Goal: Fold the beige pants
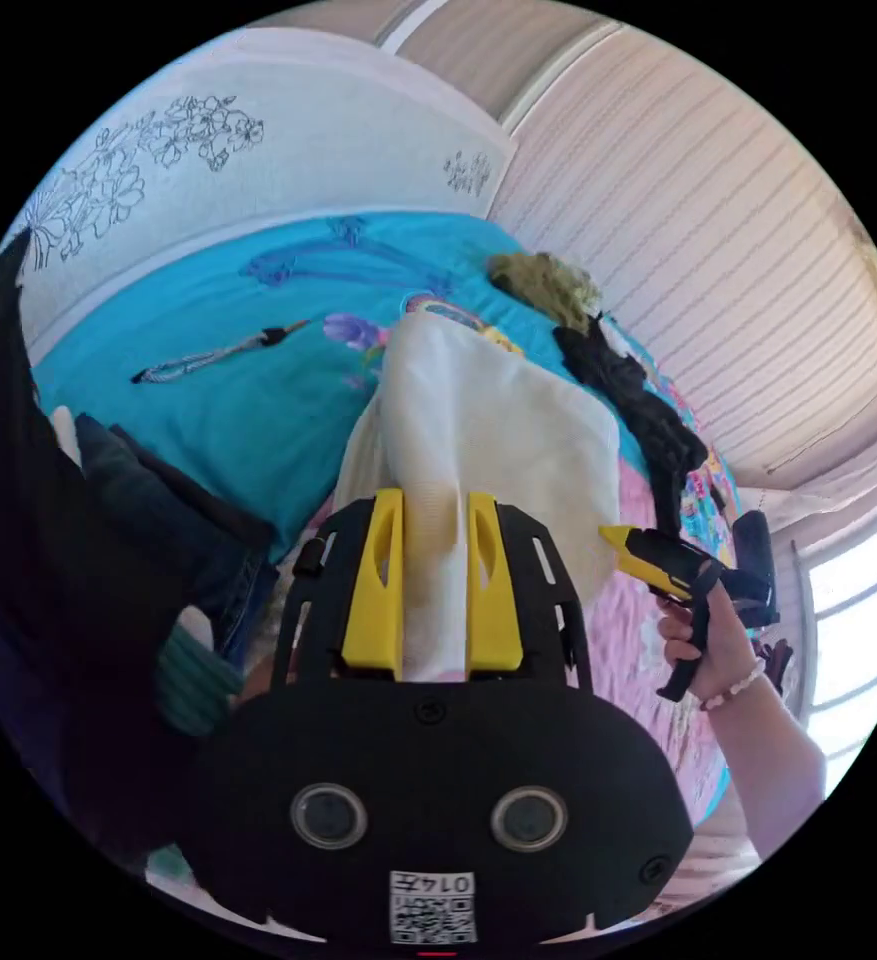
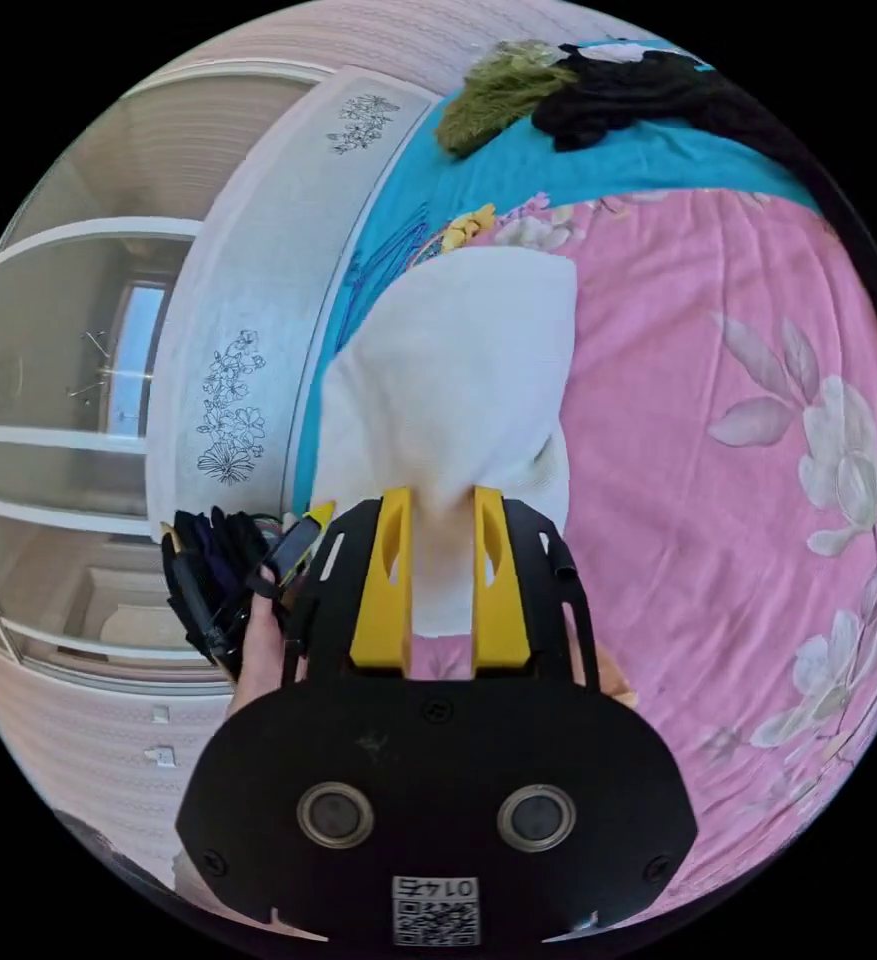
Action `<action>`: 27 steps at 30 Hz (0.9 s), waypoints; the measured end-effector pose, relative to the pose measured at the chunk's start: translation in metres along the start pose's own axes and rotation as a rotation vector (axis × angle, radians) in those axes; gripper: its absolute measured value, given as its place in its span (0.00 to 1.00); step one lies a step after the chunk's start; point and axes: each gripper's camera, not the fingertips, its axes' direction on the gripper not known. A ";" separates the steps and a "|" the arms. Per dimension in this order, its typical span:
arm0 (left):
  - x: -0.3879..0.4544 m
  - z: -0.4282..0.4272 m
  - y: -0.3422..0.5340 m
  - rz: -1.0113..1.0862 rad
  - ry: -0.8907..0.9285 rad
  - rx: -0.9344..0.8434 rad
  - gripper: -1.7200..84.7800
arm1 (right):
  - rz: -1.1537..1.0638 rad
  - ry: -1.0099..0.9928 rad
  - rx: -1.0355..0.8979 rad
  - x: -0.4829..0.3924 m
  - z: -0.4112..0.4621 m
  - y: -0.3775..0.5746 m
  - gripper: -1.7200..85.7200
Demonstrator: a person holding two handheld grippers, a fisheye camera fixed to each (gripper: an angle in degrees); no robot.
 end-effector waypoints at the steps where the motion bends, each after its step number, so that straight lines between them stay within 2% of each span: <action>1: -0.001 0.012 0.004 -0.010 -0.087 0.008 0.14 | -0.016 -0.083 -0.002 0.023 0.010 -0.005 0.13; 3: 0.006 0.016 0.009 0.051 -0.183 0.043 0.15 | -0.065 -0.190 -0.035 0.046 0.021 -0.016 0.13; 6: 0.009 0.011 0.008 0.084 -0.204 0.076 0.16 | -0.165 -0.145 -0.018 0.052 0.021 -0.023 0.12; 8: 0.006 0.006 0.010 0.080 -0.191 0.091 0.16 | -0.293 0.003 0.168 0.038 -0.003 -0.010 0.14; 10: 0.001 0.000 0.012 0.056 -0.154 0.111 0.16 | -0.326 0.178 0.226 0.031 -0.006 -0.006 0.19; 14: -0.008 -0.012 0.018 0.061 -0.102 0.134 0.17 | -0.302 0.141 0.057 0.037 0.039 -0.030 0.32; 17: -0.009 -0.015 0.022 0.078 -0.094 0.115 0.19 | -0.284 0.097 -0.034 0.034 0.086 -0.046 0.35; 20: -0.016 -0.022 0.028 0.044 -0.039 0.135 0.16 | -0.307 0.204 -0.087 0.021 0.115 -0.061 0.29; 21: -0.018 -0.025 0.029 0.039 -0.028 0.139 0.14 | -0.326 0.178 -0.099 0.018 0.116 -0.064 0.25; 22: -0.021 -0.034 0.030 0.021 0.037 0.156 0.12 | -0.353 0.049 -0.124 0.011 0.114 -0.069 0.18; 24: -0.025 -0.048 0.034 -0.029 0.133 0.184 0.11 | -0.427 0.036 -0.145 -0.014 0.108 -0.073 0.16; 27: -0.018 -0.095 0.051 -0.073 0.156 0.390 0.11 | -0.670 0.024 -0.159 -0.094 0.092 -0.077 0.15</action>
